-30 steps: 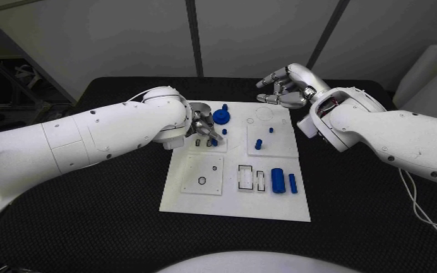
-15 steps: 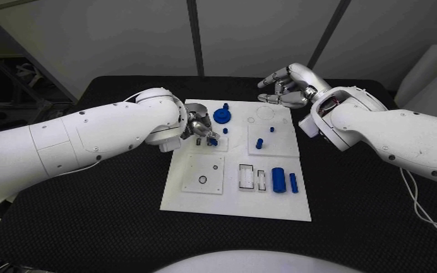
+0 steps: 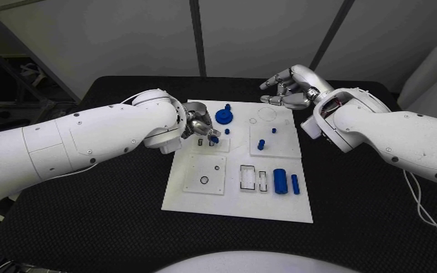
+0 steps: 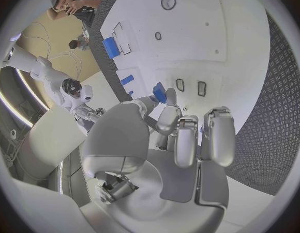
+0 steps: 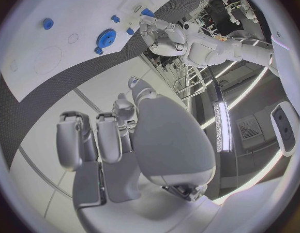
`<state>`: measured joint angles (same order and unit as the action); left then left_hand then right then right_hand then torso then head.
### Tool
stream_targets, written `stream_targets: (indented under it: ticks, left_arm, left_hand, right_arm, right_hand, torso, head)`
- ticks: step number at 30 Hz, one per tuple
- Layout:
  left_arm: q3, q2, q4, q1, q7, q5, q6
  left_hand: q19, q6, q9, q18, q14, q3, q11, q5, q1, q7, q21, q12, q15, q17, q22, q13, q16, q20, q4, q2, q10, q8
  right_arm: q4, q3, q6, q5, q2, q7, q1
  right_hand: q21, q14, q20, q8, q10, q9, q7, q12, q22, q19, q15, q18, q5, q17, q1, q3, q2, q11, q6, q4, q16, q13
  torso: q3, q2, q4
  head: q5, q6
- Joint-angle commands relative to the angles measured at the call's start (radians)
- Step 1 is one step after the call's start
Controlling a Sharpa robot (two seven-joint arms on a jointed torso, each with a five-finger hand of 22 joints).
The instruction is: Assemble the parts on the task board
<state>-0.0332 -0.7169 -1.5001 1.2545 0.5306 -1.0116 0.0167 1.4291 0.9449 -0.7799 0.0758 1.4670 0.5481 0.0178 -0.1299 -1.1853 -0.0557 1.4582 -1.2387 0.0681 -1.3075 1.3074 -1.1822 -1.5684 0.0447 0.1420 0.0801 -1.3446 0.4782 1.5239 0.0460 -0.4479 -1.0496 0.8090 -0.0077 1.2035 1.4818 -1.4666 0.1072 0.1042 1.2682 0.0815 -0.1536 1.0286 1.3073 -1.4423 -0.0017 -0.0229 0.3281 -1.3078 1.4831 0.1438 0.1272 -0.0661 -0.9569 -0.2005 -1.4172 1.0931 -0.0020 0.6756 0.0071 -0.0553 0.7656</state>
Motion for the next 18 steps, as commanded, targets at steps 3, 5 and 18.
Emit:
stream_targets:
  ticks: [3,5,18]
  left_arm:
    - [0.0,-0.003,-0.012,-0.003,-0.009,-0.086,-0.062]
    - [0.0,-0.004,-0.015,-0.005,-0.01,-0.113,-0.07]
    - [0.0,-0.001,-0.023,-0.025,-0.013,-0.27,-0.096]
  left_hand:
    - [0.004,-0.009,-0.017,-0.027,0.104,0.13,-0.003,0.005,0.008,0.0,-0.004,0.0,-0.001,-0.263,0.062,0.003,-0.002,0.003,-0.128,0.006,-0.004,0.007]
    - [0.004,-0.01,-0.019,-0.027,0.104,0.131,-0.003,0.005,0.007,0.0,-0.004,0.0,-0.001,-0.263,0.063,0.003,-0.002,0.003,-0.131,0.008,-0.004,0.007]
    - [0.007,-0.009,-0.022,-0.028,0.104,0.134,-0.002,0.006,0.005,0.001,-0.002,-0.002,-0.001,-0.263,0.068,0.001,-0.002,0.003,-0.135,0.013,-0.006,0.009]
  right_arm:
    - [0.001,0.001,0.007,0.002,0.001,0.005,0.002]
    - [0.001,0.001,0.007,0.002,0.002,0.005,0.002]
    - [0.0,0.001,0.005,0.002,0.001,0.012,0.002]
  right_hand:
    - [-0.005,-0.052,-0.003,0.001,-0.003,-0.001,-0.002,-0.006,0.108,0.005,-0.007,-0.019,0.004,-0.063,-0.01,0.002,-0.004,0.002,-0.002,-0.006,0.006,-0.002]
    - [-0.005,-0.052,-0.003,0.001,-0.003,-0.001,-0.002,-0.006,0.108,0.005,-0.007,-0.019,0.004,-0.063,-0.01,0.002,-0.004,0.002,-0.002,-0.006,0.006,-0.002]
    - [-0.005,-0.052,-0.003,0.001,-0.003,-0.001,-0.002,-0.005,0.108,0.005,-0.006,-0.019,0.003,-0.063,-0.011,0.002,-0.004,0.002,-0.002,-0.007,0.005,-0.001]
  torso:
    - [0.0,0.001,-0.0024]
    - [0.0003,0.002,-0.0031]
    - [-0.0011,0.003,-0.0033]
  head:
    - [-0.002,0.001]
    - [-0.002,0.001]
    - [-0.005,0.007]
